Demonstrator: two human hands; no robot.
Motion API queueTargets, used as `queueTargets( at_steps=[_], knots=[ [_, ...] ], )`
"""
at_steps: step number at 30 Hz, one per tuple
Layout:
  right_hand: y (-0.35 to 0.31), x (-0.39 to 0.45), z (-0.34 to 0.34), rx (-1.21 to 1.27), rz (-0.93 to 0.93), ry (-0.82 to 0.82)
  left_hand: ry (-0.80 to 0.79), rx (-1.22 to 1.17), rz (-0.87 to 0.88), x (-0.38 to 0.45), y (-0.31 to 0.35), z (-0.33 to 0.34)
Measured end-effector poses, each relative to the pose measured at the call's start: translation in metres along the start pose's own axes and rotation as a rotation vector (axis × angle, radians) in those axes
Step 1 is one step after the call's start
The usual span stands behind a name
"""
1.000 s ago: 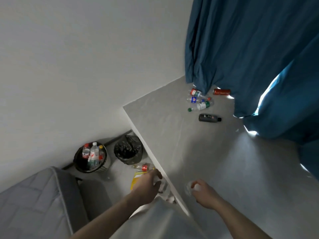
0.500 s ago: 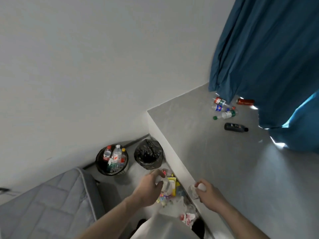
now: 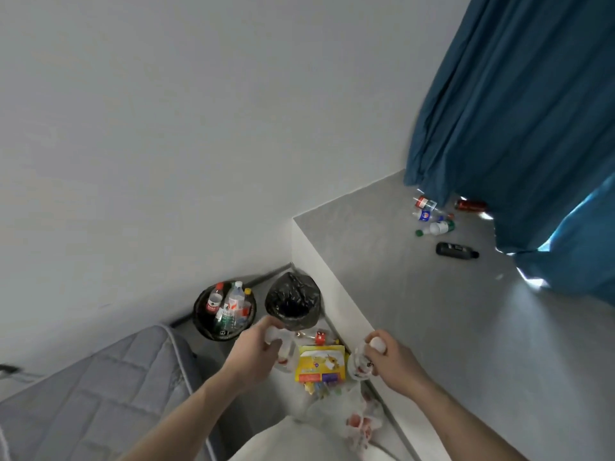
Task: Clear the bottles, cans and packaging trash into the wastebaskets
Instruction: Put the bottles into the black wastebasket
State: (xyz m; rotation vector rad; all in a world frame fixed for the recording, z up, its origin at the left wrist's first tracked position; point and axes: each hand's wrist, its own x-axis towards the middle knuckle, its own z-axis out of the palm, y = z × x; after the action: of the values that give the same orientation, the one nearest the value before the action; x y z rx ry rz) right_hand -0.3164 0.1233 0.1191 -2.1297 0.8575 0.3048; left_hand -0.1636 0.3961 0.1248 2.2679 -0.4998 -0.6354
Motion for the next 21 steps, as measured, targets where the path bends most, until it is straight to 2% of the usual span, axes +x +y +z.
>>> queueTargets(
  at_steps=[7,13,21],
  knots=[
    [-0.014,0.008,0.003,-0.044,-0.058,-0.008,0.147,-0.020,-0.072,-0.025,-0.022,-0.034],
    [-0.045,0.023,0.025,-0.095,-0.084,-0.100,0.306,0.013,-0.177,-0.036,-0.059,-0.067],
    [-0.126,0.075,0.055,-0.059,-0.158,-0.253,0.337,-0.015,-0.319,0.017,-0.118,-0.112]
  ],
)
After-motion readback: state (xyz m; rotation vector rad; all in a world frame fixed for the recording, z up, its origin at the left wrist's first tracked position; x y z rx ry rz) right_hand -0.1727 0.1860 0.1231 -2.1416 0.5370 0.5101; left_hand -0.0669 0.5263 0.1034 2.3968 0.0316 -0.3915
